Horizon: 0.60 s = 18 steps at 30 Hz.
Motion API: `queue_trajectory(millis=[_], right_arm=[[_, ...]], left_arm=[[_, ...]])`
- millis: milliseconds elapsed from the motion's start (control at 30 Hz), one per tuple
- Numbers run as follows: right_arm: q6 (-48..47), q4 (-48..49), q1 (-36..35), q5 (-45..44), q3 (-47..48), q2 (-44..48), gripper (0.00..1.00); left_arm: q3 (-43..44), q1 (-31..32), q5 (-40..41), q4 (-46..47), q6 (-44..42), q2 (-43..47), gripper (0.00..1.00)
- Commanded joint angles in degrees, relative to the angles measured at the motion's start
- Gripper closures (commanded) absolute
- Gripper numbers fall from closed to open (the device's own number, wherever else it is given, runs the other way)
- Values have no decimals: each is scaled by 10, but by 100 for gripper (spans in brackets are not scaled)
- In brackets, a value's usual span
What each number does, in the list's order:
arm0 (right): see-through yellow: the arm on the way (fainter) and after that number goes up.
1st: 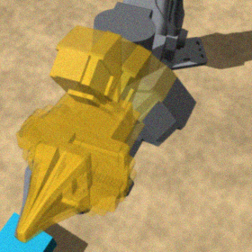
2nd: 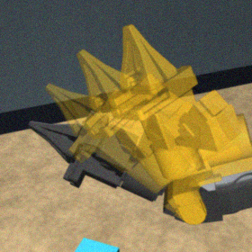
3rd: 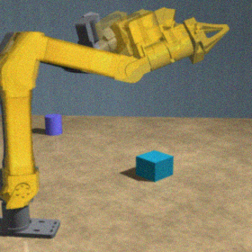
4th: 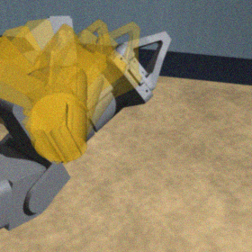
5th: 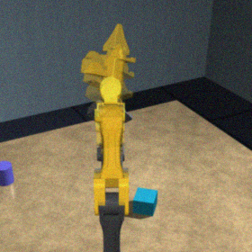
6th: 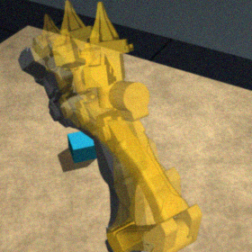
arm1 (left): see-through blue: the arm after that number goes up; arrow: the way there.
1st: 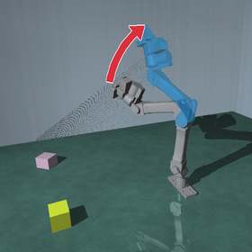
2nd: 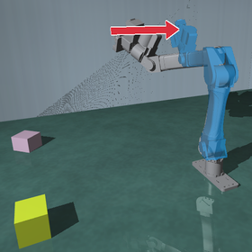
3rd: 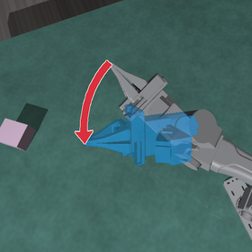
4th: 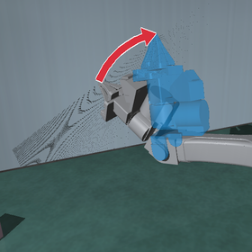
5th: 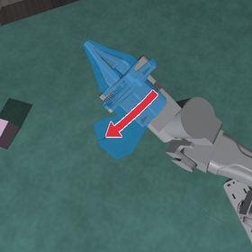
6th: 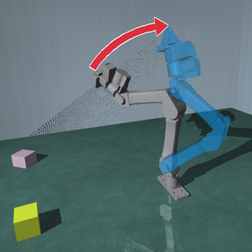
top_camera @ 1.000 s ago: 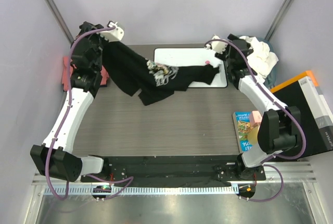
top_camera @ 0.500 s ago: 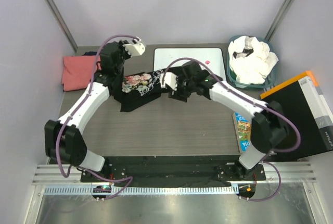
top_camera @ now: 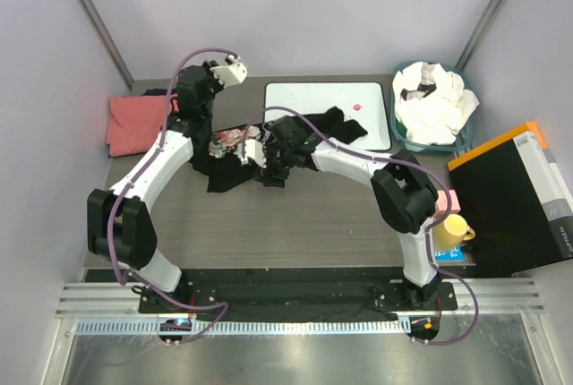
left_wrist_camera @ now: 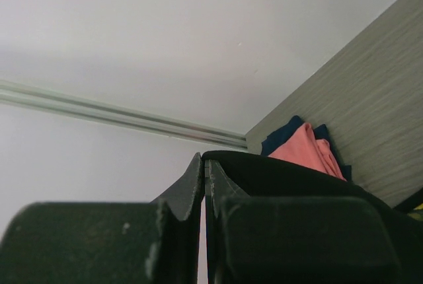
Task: Fold and stack the t-shirts
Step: Flatten out the tshirt
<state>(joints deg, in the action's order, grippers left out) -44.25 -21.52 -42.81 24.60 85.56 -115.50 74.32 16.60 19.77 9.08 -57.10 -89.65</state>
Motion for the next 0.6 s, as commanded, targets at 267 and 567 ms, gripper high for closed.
queue_trajectory(millis=[267,567], right_arm=[[-77,71,-43,29,87,-103,38],[-88,93,-51,-10,131,-162,38]], left_arm=[[60,-3,25,41,31,-42,100],[52,-8,15,48,39,-39,100]])
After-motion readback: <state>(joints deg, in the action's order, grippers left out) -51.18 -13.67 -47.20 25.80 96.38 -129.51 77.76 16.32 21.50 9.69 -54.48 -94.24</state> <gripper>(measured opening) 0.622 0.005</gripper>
